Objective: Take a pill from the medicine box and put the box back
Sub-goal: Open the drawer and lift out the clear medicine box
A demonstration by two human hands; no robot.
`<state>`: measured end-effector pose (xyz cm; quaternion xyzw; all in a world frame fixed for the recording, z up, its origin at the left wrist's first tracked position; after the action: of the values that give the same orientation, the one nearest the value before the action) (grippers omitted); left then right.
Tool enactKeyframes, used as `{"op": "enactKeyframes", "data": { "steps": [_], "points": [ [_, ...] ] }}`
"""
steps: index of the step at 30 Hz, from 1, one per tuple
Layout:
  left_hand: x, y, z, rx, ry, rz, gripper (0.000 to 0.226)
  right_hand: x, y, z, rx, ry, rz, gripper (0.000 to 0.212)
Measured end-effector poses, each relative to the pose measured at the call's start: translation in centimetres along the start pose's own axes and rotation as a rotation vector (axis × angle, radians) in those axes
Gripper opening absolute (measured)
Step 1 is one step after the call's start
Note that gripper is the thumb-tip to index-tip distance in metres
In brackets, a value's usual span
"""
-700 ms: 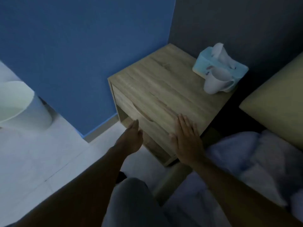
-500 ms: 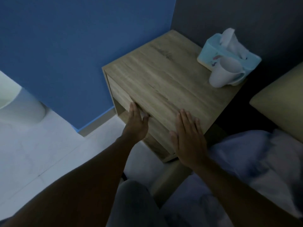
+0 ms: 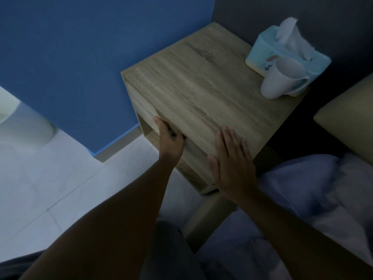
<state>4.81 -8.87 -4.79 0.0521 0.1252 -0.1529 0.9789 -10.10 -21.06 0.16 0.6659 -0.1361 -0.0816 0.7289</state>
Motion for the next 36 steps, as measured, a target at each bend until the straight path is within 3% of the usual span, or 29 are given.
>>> {"op": "enactKeyframes", "data": {
  "steps": [7,24,36],
  "points": [
    [-2.1,3.9,-1.4,-0.046,0.015,-0.051,0.092,0.3,-0.4,0.3,0.01,0.028,-0.068,0.068],
    [-9.4,15.0,-3.1,0.204,0.077,-0.059,0.092,0.6,-0.4,0.5,0.022,0.031,-0.145,0.073],
    [-10.5,16.9,-2.1,0.228,0.17,-0.017,0.102,-0.1,0.7,-2.5,0.158,-0.167,-0.219,0.073]
  ]
}}
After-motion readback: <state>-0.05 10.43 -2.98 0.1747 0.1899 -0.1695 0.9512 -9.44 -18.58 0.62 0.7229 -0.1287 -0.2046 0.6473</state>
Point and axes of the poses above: each hand's wrist, its own x-axis towards the middle knuckle, its own y-axis out of the back of the hand, z = x × y, the point moved 3 cm from there along x, towards the middle knuckle, and after that the axes turned 7 degrees about -x, right-handed, at the moved point
